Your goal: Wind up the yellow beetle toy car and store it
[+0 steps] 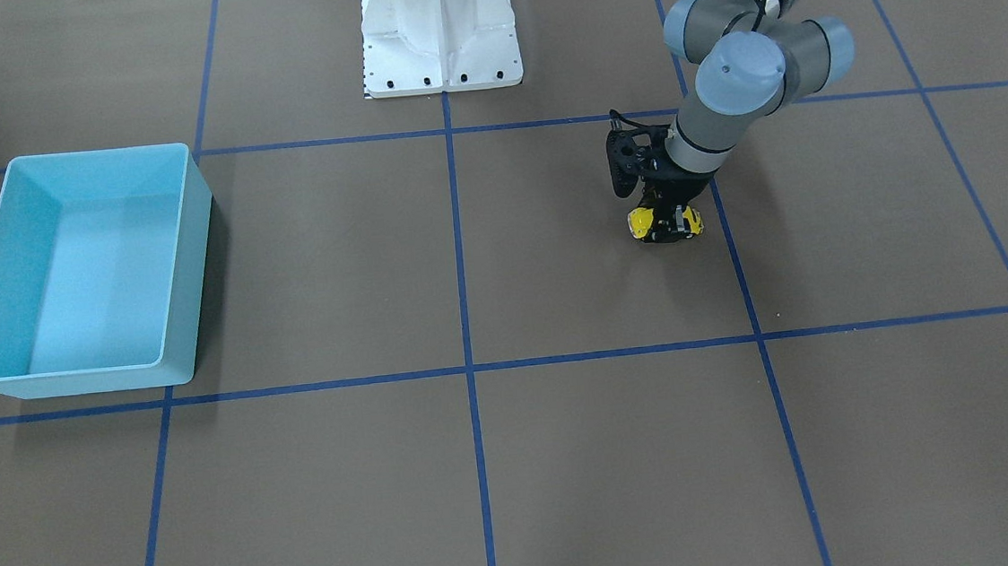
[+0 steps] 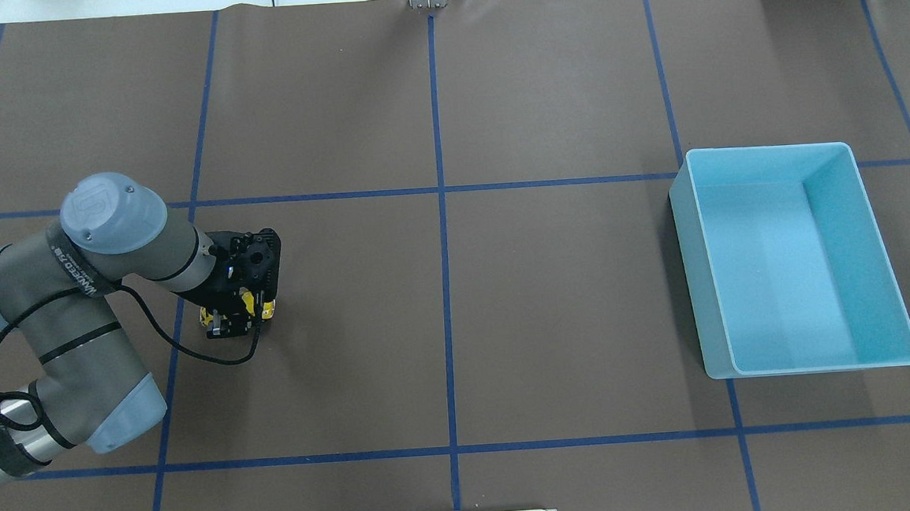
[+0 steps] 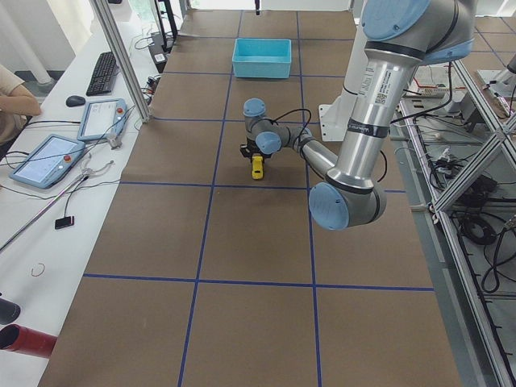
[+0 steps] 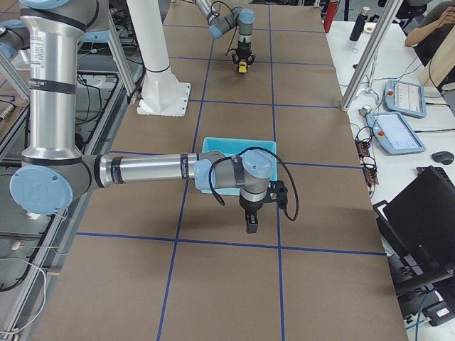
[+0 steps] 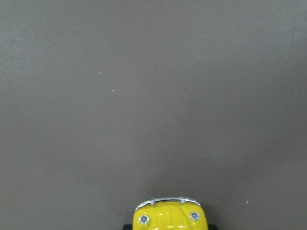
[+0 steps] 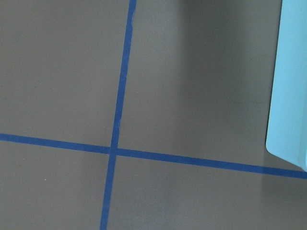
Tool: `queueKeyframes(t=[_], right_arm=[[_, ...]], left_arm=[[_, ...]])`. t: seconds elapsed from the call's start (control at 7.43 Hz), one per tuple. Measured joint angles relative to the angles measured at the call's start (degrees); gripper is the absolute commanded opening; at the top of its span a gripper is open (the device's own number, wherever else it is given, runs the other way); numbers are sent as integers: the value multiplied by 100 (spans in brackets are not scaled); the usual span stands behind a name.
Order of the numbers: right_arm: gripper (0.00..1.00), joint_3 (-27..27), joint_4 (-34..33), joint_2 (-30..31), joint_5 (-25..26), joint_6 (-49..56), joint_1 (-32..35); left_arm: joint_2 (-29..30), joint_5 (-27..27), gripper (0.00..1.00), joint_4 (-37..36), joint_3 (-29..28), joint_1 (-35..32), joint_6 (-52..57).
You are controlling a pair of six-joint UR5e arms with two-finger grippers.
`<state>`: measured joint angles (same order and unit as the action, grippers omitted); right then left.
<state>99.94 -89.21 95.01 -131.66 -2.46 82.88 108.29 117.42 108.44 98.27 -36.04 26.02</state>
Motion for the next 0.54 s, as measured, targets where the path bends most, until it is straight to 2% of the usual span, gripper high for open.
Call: queueKeyframes(t=[0.54], right_arm=[[100, -1, 0, 0, 0, 0, 0]], left_arm=[[-130, 6, 35, 151, 25, -1, 5]])
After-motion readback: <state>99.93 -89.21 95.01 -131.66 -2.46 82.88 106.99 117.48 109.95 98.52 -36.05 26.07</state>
